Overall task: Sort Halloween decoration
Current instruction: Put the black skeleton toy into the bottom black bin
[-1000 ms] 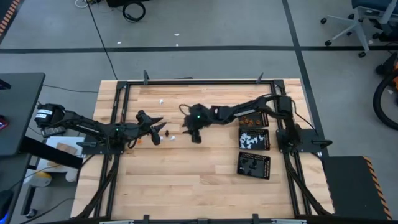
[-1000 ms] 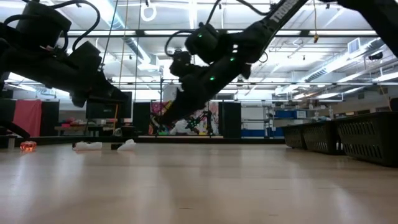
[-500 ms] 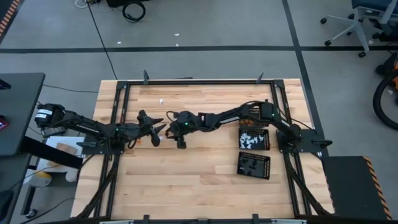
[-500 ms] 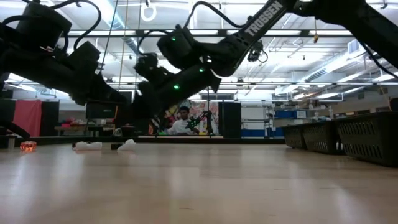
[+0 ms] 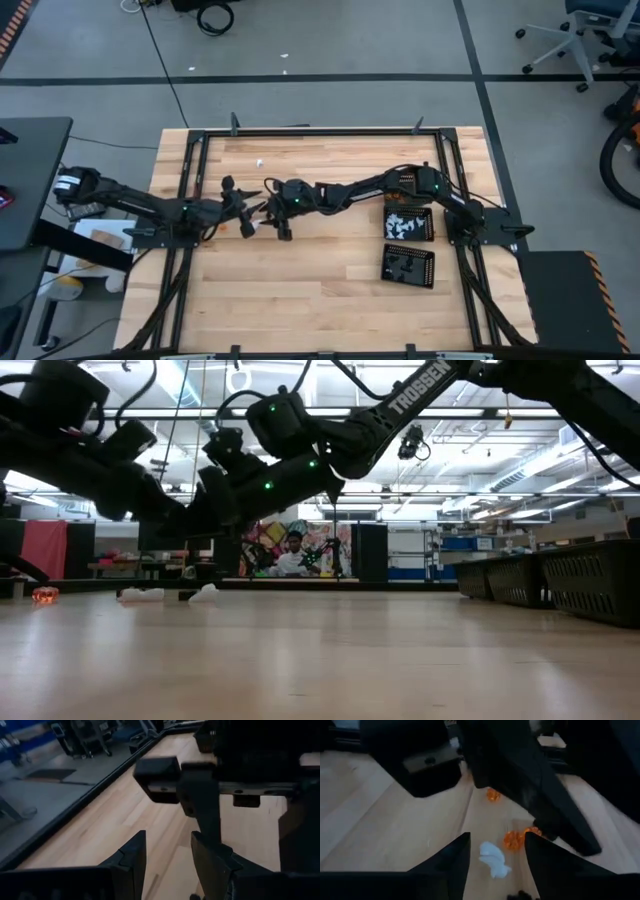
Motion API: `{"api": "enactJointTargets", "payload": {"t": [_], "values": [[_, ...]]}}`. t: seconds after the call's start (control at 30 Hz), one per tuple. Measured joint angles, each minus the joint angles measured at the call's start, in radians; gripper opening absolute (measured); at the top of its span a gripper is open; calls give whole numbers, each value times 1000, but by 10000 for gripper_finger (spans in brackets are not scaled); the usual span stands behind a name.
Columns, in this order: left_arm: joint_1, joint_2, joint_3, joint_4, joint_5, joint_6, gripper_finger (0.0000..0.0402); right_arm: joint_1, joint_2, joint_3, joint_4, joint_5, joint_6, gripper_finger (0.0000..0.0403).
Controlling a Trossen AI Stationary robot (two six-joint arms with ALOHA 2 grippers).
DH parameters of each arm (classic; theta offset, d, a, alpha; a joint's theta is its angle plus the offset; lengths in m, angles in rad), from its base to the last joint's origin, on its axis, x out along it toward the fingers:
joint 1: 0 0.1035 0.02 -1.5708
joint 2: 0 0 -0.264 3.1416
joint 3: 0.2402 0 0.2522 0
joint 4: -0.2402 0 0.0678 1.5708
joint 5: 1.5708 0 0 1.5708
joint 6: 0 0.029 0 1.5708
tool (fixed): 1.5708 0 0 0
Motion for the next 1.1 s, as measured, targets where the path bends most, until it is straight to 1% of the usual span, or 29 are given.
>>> {"api": "enactJointTargets", "payload": {"t": [0.13, 0.27, 0.4, 0.47, 0.53, 0.63, 0.77, 0.87, 1.1], "values": [[-38, -93, 0, -58, -60, 48, 141, 0, 0, 0, 30, 23, 0, 217], [-51, -173, 0, -112, -89, 87, 141, 4, 12, 0, 116, 21, -2, 250], [-48, -200, -1, -137, -91, 90, 141, 6, 67, 2, 194, 30, -6, 274], [-48, -207, -1, -143, -115, 88, 141, 5, 84, 2, 195, 36, -4, 280], [-53, -208, -1, -160, -150, 87, 141, -1, 100, 2, 191, 38, -6, 282], [-68, -220, -1, -171, -185, 86, 141, -6, 101, 2, 109, 38, -2, 282], [-79, -231, -1, -174, -192, 86, 141, -7, 99, 2, 21, 51, -23, 274], [-79, -231, -1, -178, -192, 89, 141, -11, 96, 2, 3, 70, -39, 265], [-79, -230, -1, -190, -192, 82, 141, -37, 96, 2, -27, 77, -23, 250]]}}
